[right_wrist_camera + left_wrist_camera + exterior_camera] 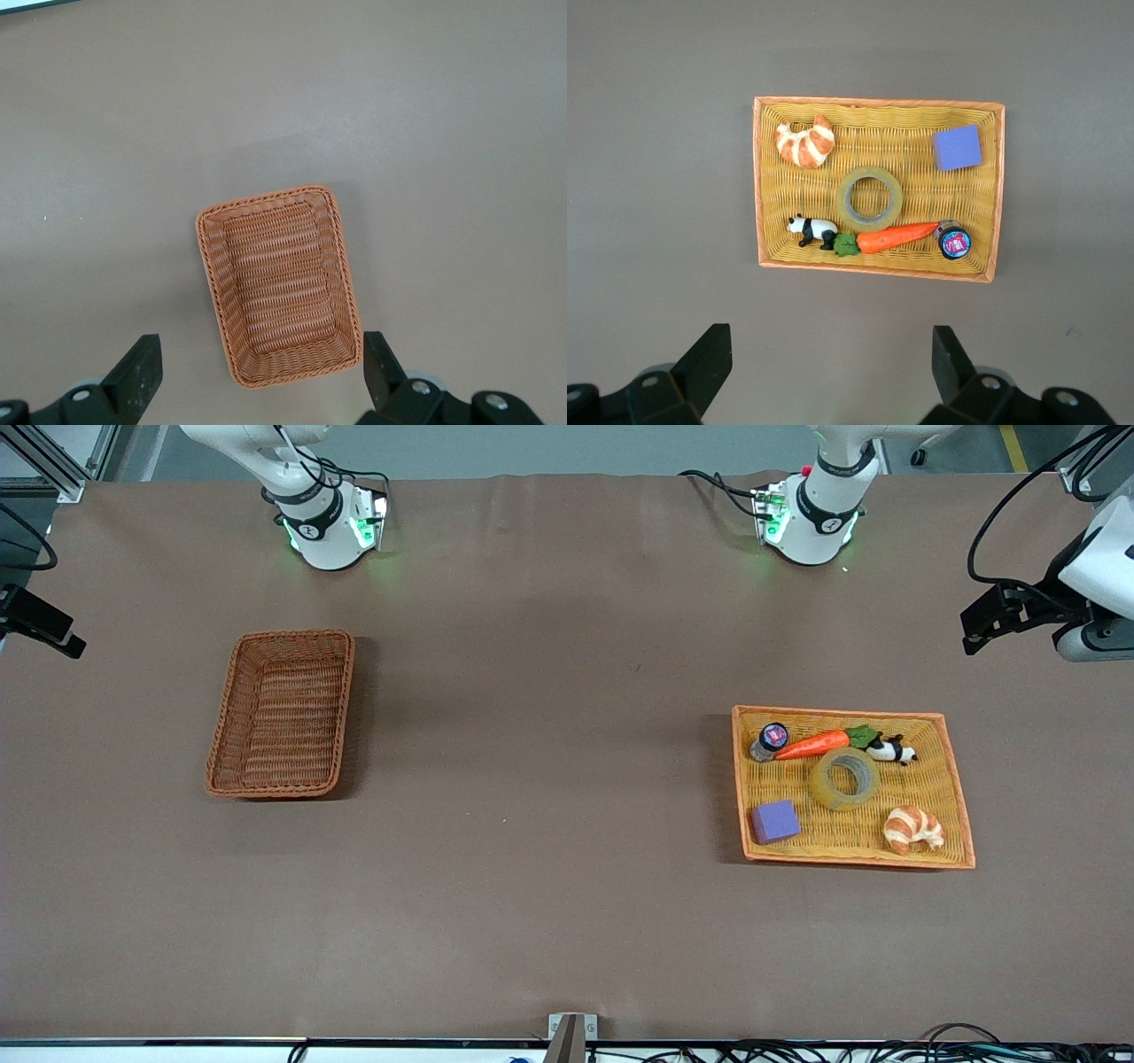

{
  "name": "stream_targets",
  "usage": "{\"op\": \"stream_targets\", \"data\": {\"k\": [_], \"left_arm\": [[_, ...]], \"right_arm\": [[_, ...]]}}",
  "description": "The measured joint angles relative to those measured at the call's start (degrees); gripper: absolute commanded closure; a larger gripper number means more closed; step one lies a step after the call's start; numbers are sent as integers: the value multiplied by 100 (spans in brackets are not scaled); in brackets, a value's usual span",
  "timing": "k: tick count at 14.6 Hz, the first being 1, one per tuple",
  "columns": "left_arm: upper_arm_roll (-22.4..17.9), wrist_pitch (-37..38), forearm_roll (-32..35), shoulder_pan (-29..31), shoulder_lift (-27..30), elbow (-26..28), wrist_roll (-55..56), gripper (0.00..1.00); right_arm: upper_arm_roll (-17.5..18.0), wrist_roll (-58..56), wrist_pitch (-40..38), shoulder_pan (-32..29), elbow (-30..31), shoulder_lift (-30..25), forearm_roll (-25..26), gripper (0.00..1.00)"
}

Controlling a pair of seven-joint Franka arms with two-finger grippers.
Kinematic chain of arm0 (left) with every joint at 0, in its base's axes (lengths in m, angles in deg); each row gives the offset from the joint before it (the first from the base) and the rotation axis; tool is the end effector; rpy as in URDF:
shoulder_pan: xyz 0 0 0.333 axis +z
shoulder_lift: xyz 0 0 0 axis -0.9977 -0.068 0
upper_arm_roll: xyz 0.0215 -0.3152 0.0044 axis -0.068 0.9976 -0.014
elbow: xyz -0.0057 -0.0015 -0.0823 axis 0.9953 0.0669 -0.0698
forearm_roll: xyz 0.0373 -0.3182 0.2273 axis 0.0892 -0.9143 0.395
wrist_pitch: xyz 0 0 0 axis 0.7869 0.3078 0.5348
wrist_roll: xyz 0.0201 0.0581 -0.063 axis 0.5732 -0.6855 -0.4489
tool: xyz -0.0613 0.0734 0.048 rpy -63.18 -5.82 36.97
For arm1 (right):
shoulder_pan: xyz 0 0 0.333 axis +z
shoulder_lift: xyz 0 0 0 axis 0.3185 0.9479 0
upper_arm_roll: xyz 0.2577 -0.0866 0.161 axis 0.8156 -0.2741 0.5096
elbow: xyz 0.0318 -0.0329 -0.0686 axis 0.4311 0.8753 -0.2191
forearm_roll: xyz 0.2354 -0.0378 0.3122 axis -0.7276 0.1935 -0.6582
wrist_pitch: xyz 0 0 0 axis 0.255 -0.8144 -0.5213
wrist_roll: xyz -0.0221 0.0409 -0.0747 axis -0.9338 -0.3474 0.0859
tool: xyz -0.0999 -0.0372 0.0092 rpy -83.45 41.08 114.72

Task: Move tape to another basket

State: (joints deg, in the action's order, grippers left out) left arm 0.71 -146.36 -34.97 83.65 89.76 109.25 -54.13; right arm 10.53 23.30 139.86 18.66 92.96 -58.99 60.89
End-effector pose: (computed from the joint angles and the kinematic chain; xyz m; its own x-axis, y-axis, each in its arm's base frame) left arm 0.5425 -0.0587 0.6515 0.9997 -0.0218 0.0128 -0.0206 -0.9960 -0.0867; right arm 0.5431 -0.0395 0.6759 0.9838 -0.1782 0.0214 -0.1782 -0.9840 0.0006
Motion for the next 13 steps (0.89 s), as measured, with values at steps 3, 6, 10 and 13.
{"op": "stream_targets", "data": {"k": [3,6,10,13], "left_arm": [[0,0,-57,-1,0,0,0,0],[0,0,-114,-1,0,0,0,0],[-11,-4,-207,97,-76,68,-66,0],[-38,-545,-293,459,-279,580,-204,0]], "right_arm": [[0,0,0,0,1,0,0,0],[0,0,-1,0,3,0,0,0],[-1,-1,-1,0,7,0,0,0],[-2,-1,-1,0,12,0,0,0]]}}
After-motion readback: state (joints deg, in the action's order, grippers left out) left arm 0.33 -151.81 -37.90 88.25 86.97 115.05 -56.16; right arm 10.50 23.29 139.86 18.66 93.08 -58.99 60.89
